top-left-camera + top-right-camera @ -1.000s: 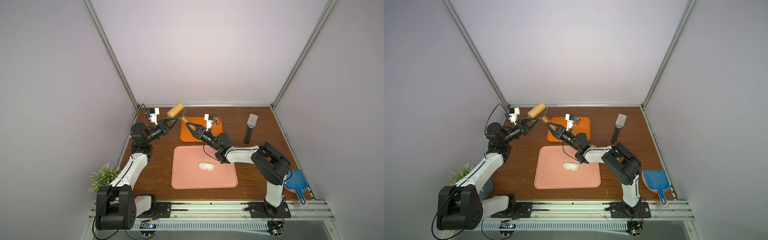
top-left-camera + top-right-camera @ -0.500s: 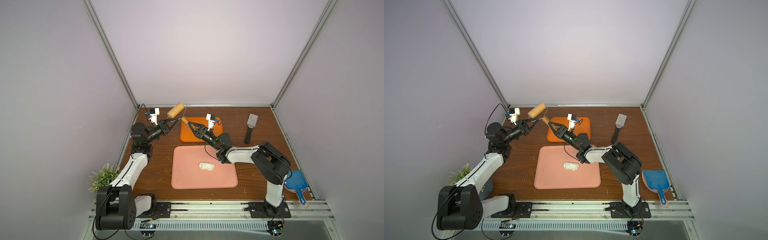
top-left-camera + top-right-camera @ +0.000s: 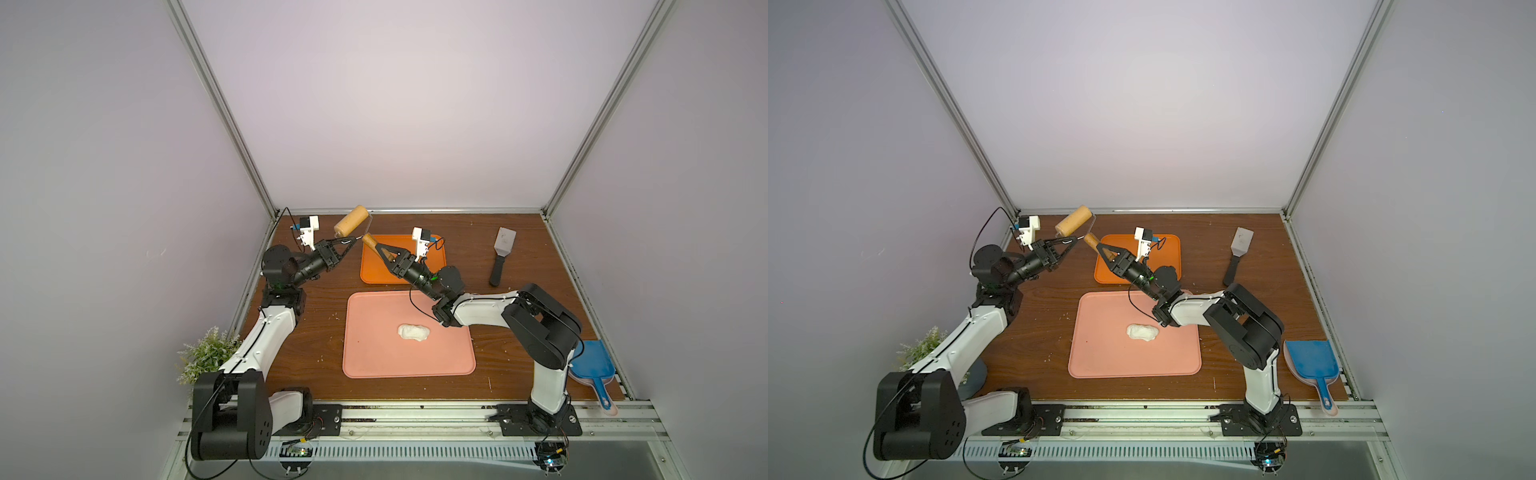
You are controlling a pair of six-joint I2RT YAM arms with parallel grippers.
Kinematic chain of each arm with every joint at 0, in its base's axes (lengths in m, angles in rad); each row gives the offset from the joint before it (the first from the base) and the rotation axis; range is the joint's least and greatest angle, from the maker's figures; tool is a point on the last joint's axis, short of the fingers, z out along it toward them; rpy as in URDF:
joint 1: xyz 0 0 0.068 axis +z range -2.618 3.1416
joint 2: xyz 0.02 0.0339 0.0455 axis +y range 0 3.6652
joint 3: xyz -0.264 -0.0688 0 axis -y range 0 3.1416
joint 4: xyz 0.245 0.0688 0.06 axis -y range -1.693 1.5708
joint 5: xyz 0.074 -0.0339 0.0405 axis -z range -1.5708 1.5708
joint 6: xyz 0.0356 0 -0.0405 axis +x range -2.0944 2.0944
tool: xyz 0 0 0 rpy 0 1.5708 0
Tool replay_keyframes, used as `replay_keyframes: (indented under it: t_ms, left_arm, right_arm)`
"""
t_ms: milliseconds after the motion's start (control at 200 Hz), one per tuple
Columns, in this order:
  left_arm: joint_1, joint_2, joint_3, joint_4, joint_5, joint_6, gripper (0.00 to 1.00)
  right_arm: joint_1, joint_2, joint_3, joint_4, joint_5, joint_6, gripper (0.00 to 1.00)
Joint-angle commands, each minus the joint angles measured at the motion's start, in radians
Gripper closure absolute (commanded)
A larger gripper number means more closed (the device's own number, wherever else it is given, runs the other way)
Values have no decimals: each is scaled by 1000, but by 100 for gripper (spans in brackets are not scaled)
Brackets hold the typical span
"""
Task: Roll out the dumpling wrappers from the dough
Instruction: Pick up the rolling pin from the center of the board.
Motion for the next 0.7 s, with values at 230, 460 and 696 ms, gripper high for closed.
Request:
replay_keyframes:
  t_ms: [230,460,696]
  left_arm:
    - [-1,-21,16,33,24,25,99]
    - [-2,-21,19,22,25,29,99]
    - [-2,-26,19,9,23,48,94]
  right_arm:
    - [-3,-27,48,29,-44,-6,53]
    - [-3,-24,60,24,-53,-8,62]
    - [-6,-41,44,19,-38,-16,100]
